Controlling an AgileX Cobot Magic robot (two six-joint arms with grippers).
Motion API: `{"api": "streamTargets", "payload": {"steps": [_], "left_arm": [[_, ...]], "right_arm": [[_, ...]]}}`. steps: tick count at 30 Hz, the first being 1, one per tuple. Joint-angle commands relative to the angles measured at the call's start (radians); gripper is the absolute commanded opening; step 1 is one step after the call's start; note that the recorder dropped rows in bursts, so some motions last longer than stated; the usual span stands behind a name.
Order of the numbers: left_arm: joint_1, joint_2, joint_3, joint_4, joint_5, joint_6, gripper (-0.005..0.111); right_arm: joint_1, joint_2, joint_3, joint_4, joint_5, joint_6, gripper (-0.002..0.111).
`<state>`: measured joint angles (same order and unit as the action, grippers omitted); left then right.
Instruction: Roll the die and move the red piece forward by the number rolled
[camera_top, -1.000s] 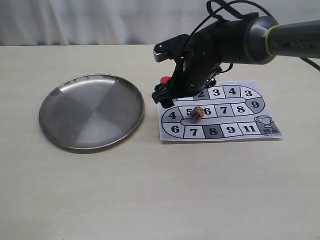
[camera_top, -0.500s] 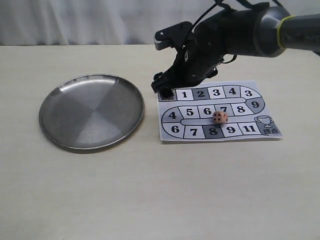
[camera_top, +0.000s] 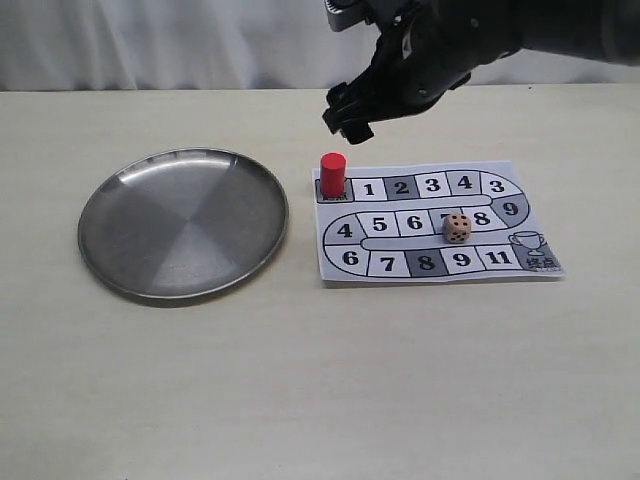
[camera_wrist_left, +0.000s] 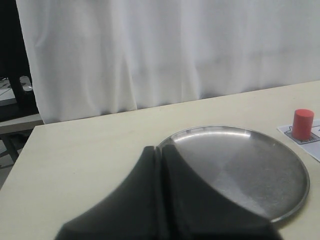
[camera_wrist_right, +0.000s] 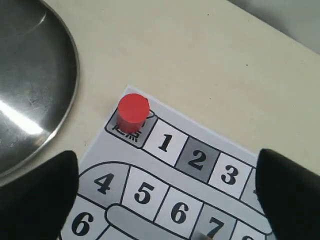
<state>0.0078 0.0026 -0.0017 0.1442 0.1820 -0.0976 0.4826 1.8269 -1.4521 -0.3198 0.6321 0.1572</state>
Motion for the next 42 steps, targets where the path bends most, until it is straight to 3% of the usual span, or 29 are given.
{"api": "streamTargets", "payload": {"steps": [1,21,28,30,32,34,35,37,42], "left_arm": [[-0.008,-0.003,0.002,0.000,-0.009,-0.001,0.000],[-0.008,-0.003,0.002,0.000,-0.009,-0.001,0.000],[-0.008,-0.003,0.002,0.000,-0.009,-0.001,0.000],[-0.008,-0.003,0.002,0.000,-0.009,-0.001,0.000],[-0.008,-0.003,0.002,0.000,-0.009,-0.001,0.000],[-0.008,-0.003,0.002,0.000,-0.009,-0.001,0.000],[-0.008,-0.003,0.002,0.000,-0.009,-0.001,0.000],[-0.008,-0.003,0.002,0.000,-0.009,-0.001,0.000],[-0.008,-0.003,0.002,0.000,-0.009,-0.001,0.000]], "right_arm": [[-0.017,-0.009,-0.001,-0.010,-0.011,0.004,0.089],[-0.078,0.113,-0.001,0.044,-0.093,0.090,0.089],[-0.116,0.132,-0.001,-0.014,0.111,0.089,0.088],[-0.150,0.130,-0.001,-0.012,0.197,0.044,0.080],[-0.191,0.130,-0.001,0.007,0.271,-0.005,0.065],[-0.240,0.130,-0.001,0.028,0.314,-0.025,0.044],[-0.288,0.130,-0.001,0.052,0.348,-0.031,0.024],[-0.339,0.130,0.011,0.104,0.365,-0.072,0.005],[-0.364,0.130,0.122,0.186,0.264,-0.224,0.005]]}}
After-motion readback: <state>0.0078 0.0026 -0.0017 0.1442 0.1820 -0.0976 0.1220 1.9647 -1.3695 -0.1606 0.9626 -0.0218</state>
